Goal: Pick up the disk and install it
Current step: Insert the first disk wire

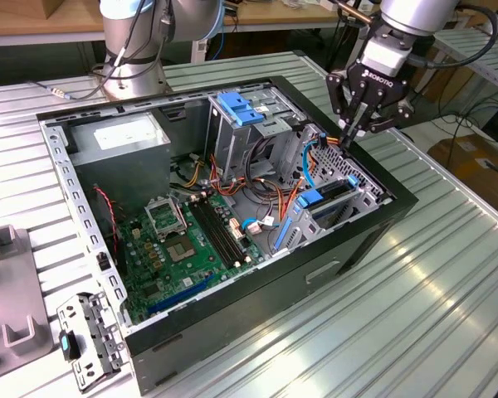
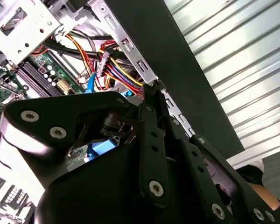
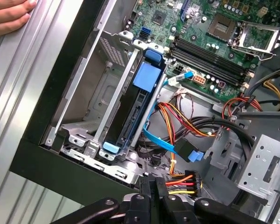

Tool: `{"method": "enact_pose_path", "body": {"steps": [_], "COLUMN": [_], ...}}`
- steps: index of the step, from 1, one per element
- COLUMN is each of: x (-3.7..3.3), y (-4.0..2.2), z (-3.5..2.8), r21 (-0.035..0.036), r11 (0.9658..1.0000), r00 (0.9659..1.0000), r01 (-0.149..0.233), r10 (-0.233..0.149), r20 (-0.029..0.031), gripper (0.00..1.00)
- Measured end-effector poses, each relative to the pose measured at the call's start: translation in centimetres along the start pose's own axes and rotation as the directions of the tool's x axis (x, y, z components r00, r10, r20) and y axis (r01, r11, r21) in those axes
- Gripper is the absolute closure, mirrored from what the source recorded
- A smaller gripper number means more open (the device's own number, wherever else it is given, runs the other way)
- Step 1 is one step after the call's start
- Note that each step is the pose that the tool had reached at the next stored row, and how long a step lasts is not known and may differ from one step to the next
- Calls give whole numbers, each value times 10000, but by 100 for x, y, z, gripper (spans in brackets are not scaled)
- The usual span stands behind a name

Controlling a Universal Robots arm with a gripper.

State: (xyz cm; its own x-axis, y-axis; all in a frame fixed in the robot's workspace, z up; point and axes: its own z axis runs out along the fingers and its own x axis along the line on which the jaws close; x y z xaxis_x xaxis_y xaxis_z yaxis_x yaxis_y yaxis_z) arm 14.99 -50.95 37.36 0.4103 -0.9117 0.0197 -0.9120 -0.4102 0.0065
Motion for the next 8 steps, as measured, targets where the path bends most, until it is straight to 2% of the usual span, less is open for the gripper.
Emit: {"method": "enact_pose_path", "body": {"steps": [8], "x": [-2], "y": [3], "z": [0], "r21": [0], "r11": [10000], "r00": [10000], "r01": [-10], "r10": [10], "r20": [0], "gripper": [84]}}
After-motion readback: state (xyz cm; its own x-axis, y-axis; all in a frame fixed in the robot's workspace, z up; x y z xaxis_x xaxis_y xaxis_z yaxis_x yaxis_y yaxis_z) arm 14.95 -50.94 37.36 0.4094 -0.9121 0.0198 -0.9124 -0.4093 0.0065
